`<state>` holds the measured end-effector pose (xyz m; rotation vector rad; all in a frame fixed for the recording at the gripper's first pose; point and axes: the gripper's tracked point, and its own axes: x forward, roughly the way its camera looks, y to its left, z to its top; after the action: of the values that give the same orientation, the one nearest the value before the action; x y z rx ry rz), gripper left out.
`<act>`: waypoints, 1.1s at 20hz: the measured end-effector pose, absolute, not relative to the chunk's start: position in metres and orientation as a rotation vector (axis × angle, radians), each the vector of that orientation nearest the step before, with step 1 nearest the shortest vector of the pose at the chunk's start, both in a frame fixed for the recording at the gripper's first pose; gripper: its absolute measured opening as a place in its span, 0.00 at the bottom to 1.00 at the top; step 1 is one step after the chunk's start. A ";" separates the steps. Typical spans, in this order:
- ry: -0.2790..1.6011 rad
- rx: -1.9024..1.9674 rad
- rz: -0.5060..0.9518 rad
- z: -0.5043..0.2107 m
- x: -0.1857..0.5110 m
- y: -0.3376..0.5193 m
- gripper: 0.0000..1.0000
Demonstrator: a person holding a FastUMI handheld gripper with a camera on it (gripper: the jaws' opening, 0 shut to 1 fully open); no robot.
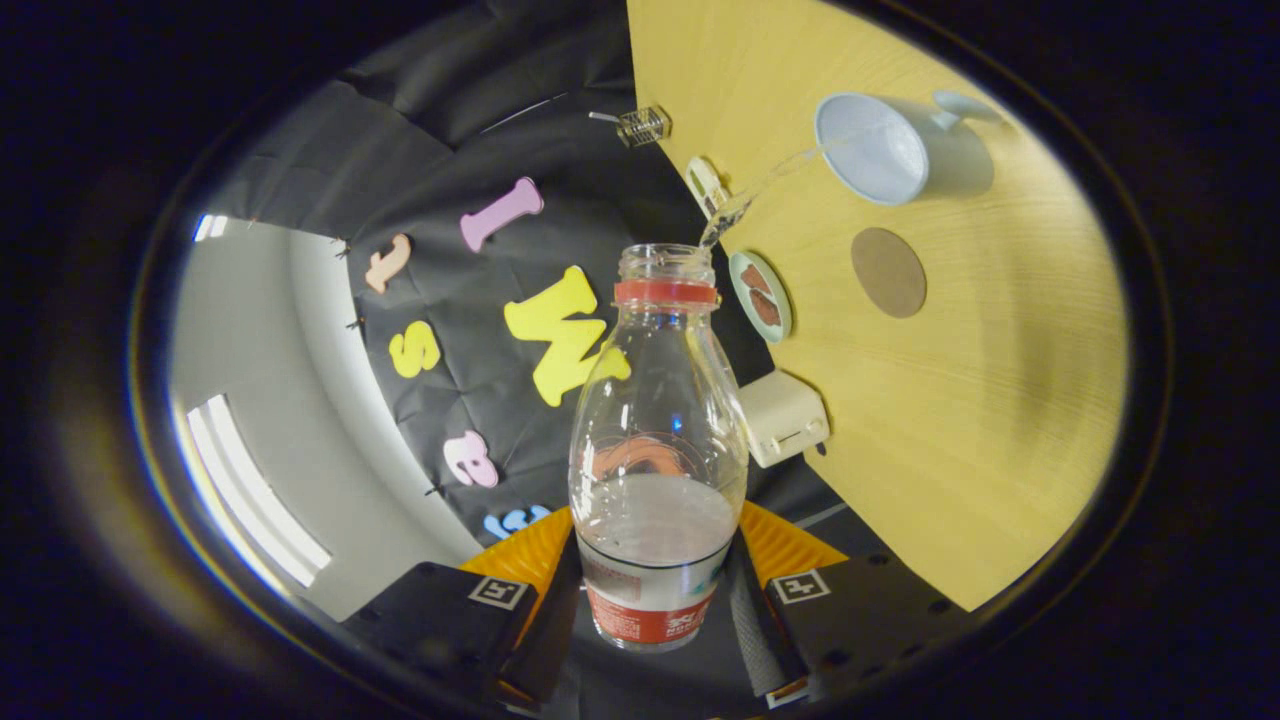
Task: Take the bottle from table, then pour the juice into the cup, finally place the bottle on the coaster
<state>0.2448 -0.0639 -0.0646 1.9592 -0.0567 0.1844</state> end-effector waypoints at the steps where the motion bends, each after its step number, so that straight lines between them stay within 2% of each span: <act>1: -0.058 1.965 0.186 -0.064 0.245 -0.065 0.73; 8: -0.121 2.032 0.214 -0.054 0.248 -0.073 0.74; 22: -0.100 2.123 0.261 -0.044 0.256 -0.061 0.74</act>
<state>0.2563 -0.0613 -0.0438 2.1227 -0.1005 0.2610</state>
